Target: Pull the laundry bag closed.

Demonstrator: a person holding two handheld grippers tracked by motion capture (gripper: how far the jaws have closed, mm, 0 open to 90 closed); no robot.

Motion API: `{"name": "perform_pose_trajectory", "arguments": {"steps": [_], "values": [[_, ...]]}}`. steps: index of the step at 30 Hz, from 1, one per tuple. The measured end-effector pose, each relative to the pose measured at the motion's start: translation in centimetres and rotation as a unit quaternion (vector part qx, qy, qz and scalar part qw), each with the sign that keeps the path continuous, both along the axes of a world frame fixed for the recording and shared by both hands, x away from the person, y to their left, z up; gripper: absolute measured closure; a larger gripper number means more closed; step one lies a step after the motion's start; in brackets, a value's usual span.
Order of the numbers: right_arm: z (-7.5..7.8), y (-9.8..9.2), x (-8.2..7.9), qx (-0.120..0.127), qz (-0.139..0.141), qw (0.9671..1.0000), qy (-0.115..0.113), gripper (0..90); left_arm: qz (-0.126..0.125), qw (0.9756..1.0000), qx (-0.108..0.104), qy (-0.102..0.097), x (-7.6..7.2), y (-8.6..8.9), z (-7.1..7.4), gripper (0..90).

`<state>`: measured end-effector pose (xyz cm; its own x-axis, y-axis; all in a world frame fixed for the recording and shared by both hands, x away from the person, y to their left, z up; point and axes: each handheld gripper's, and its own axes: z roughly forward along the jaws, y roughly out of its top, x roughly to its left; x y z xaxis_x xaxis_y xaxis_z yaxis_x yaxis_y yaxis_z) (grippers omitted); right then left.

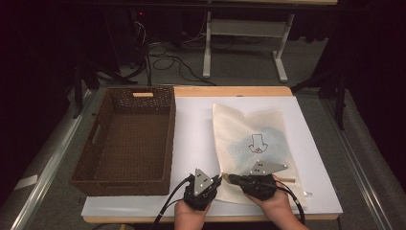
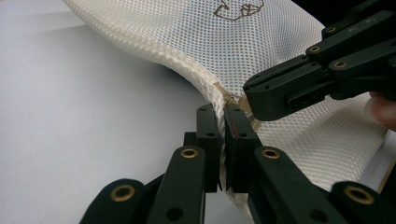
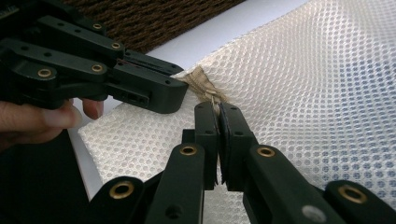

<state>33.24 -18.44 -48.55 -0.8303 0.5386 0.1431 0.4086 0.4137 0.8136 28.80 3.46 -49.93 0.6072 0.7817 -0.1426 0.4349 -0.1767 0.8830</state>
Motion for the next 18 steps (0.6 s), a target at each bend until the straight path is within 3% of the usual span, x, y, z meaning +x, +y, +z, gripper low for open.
{"name": "perform_pose_trajectory", "arguments": {"steps": [3,9,18], "values": [[-0.01,0.14,-0.17,-0.004,0.005,0.9999,-0.009,88.2,-0.003,1.0000,-0.005,0.008,0.32,0.24,-0.12,84.3],[-0.14,0.38,-0.38,-0.015,0.015,0.9998,-0.005,88.2,-0.009,0.9995,-0.023,0.018,0.76,0.02,-0.27,78.1],[-0.18,-0.13,-0.05,-0.006,0.003,1.0000,0.002,88.2,-0.009,0.9996,-0.025,0.012,0.63,0.10,0.25,85.5]]}}
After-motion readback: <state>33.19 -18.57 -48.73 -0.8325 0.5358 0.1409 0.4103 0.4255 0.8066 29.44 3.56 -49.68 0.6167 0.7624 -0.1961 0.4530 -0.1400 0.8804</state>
